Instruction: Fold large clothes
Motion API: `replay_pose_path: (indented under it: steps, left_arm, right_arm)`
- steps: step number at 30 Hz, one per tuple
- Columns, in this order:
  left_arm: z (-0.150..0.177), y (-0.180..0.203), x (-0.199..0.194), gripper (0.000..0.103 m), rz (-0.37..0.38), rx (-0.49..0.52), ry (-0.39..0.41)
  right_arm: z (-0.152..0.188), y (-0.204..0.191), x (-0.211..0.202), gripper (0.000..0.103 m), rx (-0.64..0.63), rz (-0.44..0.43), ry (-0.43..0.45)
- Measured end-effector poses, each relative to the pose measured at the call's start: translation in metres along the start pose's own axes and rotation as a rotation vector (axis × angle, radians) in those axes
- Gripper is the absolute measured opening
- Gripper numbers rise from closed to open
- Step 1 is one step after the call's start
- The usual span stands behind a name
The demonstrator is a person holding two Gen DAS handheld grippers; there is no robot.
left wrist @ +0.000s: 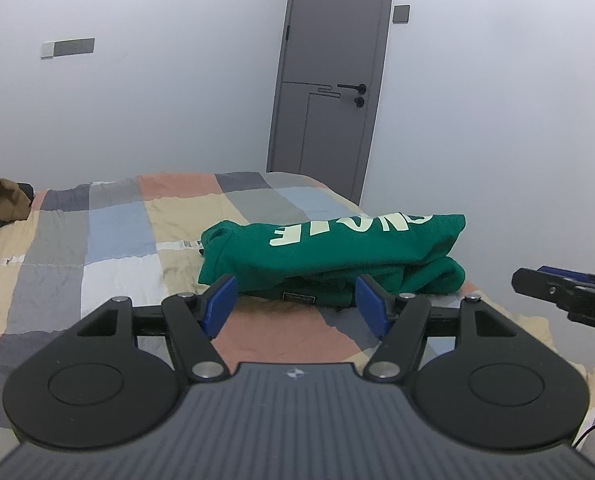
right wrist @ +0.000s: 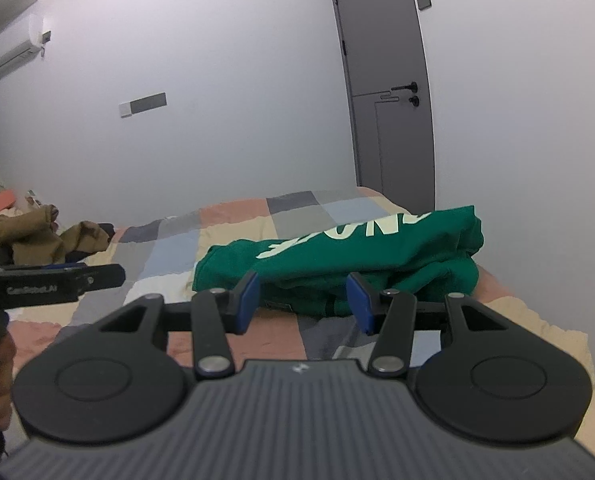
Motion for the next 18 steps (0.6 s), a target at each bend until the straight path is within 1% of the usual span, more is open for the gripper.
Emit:
replay_pose_path:
  steps: [2,4,6,7,8,9,10,13,14,15,16,18]
  left_arm:
    - [-0.001,-0.001,0.000,0.073,0.004,-0.008,-0.001]
    - [-0.001,-0.001,-0.001,0.079,0.007,-0.017,0.000]
    - [-0.001,-0.002,-0.002,0.090,-0.002,-0.020,0.001]
    - [-0.002,-0.003,-0.003,0.092,-0.007,-0.019,0.003]
    - [-0.002,-0.003,-0.003,0.096,-0.007,-0.021,0.004]
    - [-0.002,-0.004,-0.004,0.098,-0.003,-0.026,0.003]
    - [-0.002,-0.004,-0.004,0.099,0.002,-0.032,0.002]
    - [-0.004,-0.005,-0.006,0.101,-0.006,-0.033,0.007]
    - [-0.005,-0.005,-0.006,0.102,-0.012,-0.026,0.009]
    - [-0.005,-0.004,-0.007,0.102,-0.017,-0.023,0.011]
    - [-0.005,-0.003,-0.007,0.102,-0.019,-0.024,0.012]
    - [-0.006,-0.003,-0.009,0.103,-0.018,-0.028,0.014]
  right_arm:
    - [0.002,0.000,0.003,0.051,0.003,0.005,-0.008]
    - [0.002,0.000,0.005,0.052,0.002,0.011,-0.012]
    - [0.002,0.001,0.006,0.052,0.003,0.014,-0.015]
    - [0.001,0.001,0.006,0.056,0.004,0.019,-0.015]
    - [0.000,0.002,0.006,0.067,0.003,0.024,-0.010]
    - [-0.002,0.002,0.005,0.078,0.002,0.029,-0.002]
    - [-0.004,0.003,0.004,0.080,0.000,0.038,0.010]
    - [-0.008,0.006,0.003,0.082,-0.003,0.053,0.020]
    - [-0.008,0.006,0.004,0.087,0.003,0.050,0.017]
    - [-0.009,0.007,0.004,0.096,0.007,0.053,0.013]
    - [-0.009,0.008,0.005,0.101,0.006,0.061,0.012]
    - [-0.009,0.009,0.004,0.103,-0.006,0.085,0.017]
Point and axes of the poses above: each gripper's, at about its wrist camera, not at the fingertips, and x roughly the way its jaws point, y to its right, z to its underside, the point moved 8 cm from there along x, roughly the way its jaws point, and after that the axes turned 4 degrees about z, right-handed, at the moved point
